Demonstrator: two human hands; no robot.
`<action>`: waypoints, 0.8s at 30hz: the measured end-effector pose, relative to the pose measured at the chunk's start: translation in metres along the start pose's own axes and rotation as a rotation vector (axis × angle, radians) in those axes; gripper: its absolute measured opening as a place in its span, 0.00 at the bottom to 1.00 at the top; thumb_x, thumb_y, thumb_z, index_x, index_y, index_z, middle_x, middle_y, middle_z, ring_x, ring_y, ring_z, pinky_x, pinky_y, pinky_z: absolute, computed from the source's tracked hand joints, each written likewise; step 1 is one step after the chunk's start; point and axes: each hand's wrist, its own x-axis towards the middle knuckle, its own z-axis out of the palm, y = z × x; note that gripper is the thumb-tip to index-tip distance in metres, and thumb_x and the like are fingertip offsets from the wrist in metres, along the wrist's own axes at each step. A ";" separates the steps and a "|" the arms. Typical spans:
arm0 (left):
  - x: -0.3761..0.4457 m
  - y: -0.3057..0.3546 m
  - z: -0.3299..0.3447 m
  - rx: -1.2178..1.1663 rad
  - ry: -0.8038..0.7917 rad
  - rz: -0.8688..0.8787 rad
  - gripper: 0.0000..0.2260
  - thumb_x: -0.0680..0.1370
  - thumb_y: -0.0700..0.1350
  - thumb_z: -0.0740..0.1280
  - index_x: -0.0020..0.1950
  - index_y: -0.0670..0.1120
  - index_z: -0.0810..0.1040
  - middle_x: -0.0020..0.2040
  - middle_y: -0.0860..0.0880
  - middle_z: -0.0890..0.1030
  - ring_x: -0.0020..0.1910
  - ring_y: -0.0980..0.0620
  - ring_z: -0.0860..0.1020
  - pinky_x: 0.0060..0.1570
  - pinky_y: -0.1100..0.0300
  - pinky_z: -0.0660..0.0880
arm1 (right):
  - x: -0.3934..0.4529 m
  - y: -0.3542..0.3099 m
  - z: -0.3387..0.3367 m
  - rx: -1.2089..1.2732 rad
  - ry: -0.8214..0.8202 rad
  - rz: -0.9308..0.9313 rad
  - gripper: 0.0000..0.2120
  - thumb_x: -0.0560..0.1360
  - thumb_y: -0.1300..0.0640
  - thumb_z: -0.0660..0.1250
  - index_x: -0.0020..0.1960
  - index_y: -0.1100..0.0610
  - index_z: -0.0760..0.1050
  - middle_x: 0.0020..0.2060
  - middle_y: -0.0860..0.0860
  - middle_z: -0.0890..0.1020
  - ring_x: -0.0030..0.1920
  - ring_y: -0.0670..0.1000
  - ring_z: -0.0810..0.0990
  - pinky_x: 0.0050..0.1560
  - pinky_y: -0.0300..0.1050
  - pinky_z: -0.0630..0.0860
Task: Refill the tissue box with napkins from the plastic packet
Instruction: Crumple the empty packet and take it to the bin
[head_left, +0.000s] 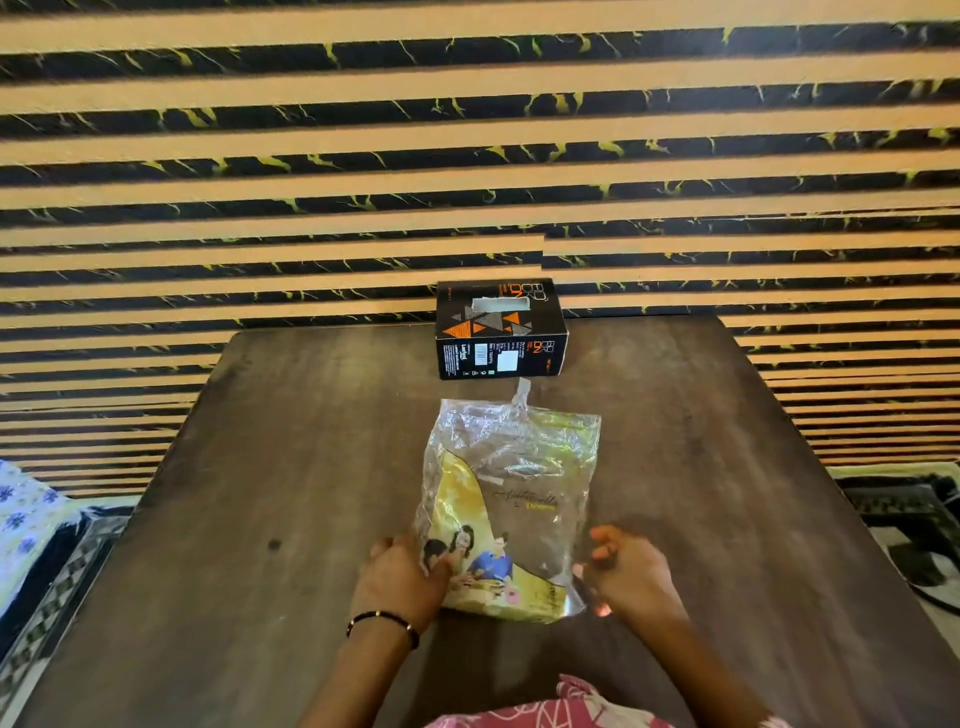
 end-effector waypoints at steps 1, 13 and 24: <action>-0.001 0.001 0.002 -0.023 -0.012 0.026 0.20 0.73 0.55 0.65 0.60 0.45 0.71 0.56 0.40 0.76 0.57 0.40 0.75 0.54 0.53 0.71 | -0.001 -0.002 -0.001 0.023 -0.030 0.015 0.10 0.69 0.65 0.67 0.50 0.58 0.77 0.38 0.53 0.81 0.30 0.46 0.81 0.31 0.38 0.80; -0.021 0.036 0.029 -0.652 -0.203 0.100 0.17 0.70 0.36 0.72 0.57 0.44 0.75 0.51 0.46 0.81 0.50 0.49 0.79 0.51 0.58 0.76 | -0.009 -0.025 0.033 0.434 -0.415 -0.089 0.17 0.68 0.71 0.69 0.55 0.62 0.79 0.51 0.59 0.83 0.51 0.56 0.81 0.55 0.52 0.77; -0.023 0.030 0.019 -0.880 -0.067 0.306 0.15 0.74 0.28 0.62 0.51 0.48 0.72 0.35 0.53 0.83 0.36 0.59 0.79 0.36 0.65 0.75 | -0.007 -0.027 0.011 0.354 -0.128 -0.115 0.42 0.63 0.64 0.76 0.71 0.49 0.61 0.49 0.51 0.76 0.49 0.48 0.77 0.51 0.47 0.77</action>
